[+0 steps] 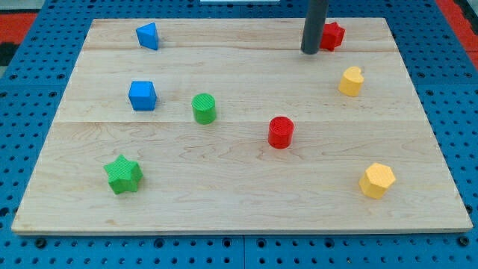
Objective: Push your arm closer to the red circle
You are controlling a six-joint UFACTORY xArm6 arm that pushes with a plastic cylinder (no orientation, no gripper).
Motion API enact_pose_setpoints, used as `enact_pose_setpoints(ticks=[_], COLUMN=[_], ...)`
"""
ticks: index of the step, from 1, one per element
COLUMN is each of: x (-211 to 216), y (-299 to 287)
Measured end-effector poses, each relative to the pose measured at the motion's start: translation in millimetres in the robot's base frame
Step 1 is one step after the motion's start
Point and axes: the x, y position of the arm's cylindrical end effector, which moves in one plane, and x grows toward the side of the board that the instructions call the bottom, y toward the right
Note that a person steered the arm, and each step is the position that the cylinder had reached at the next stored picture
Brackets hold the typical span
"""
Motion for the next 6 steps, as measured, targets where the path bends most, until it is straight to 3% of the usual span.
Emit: enact_pose_setpoints(ticks=[2, 3, 6], x=[81, 121, 167], y=[-86, -88, -74])
